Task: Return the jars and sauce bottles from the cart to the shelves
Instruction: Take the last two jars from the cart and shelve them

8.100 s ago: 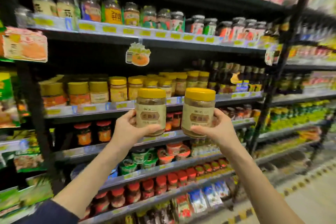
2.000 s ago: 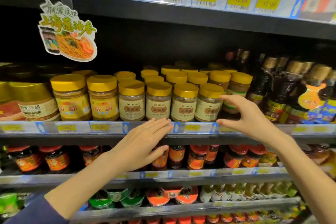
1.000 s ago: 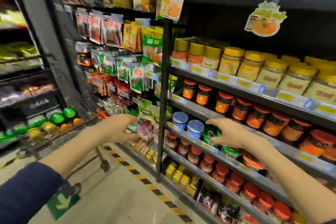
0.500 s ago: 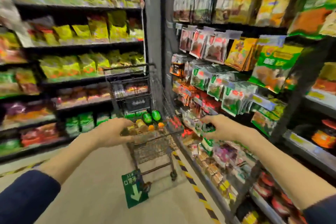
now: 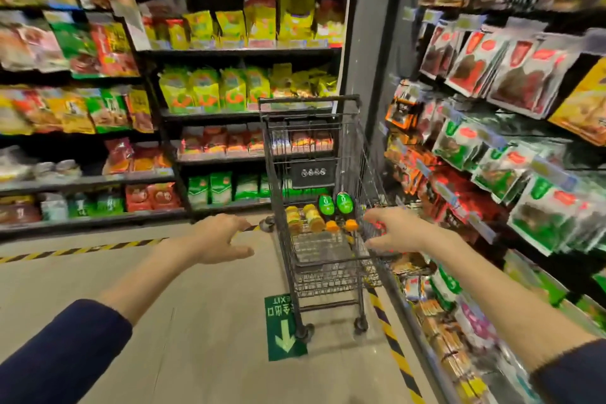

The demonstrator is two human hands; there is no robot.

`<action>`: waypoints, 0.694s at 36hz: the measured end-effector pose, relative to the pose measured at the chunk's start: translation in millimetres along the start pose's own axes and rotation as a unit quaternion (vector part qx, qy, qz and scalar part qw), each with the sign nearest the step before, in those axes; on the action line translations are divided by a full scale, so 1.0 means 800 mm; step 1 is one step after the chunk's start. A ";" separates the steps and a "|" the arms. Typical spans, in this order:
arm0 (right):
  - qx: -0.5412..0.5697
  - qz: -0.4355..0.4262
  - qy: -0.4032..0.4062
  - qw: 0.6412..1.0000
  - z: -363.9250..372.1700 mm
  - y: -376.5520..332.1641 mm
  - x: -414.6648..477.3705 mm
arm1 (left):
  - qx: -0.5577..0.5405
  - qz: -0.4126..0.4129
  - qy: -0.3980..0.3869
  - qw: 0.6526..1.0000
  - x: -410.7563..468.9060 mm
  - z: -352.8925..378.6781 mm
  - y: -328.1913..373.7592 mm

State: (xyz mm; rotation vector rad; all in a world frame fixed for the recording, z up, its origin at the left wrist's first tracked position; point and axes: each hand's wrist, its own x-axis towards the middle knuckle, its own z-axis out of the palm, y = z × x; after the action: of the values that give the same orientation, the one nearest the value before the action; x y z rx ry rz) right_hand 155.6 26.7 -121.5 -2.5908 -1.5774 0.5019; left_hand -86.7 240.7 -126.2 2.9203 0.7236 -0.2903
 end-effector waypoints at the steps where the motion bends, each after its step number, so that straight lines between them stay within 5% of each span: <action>1: 0.004 -0.002 -0.003 1.000 0.000 0.008 0.013 | 0.000 -0.006 -0.003 1.000 0.013 0.002 0.000; 25: -0.089 -0.068 -0.110 0.988 -0.027 0.253 0.328 | -0.029 -0.084 -0.068 0.994 0.389 0.044 0.054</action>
State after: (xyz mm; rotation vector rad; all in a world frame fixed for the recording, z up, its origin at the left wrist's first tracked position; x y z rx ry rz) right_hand 445.0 163.1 -209.5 -2.6039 -1.9361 0.6847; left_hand 198.5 337.3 -223.8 2.7563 0.9395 -0.4721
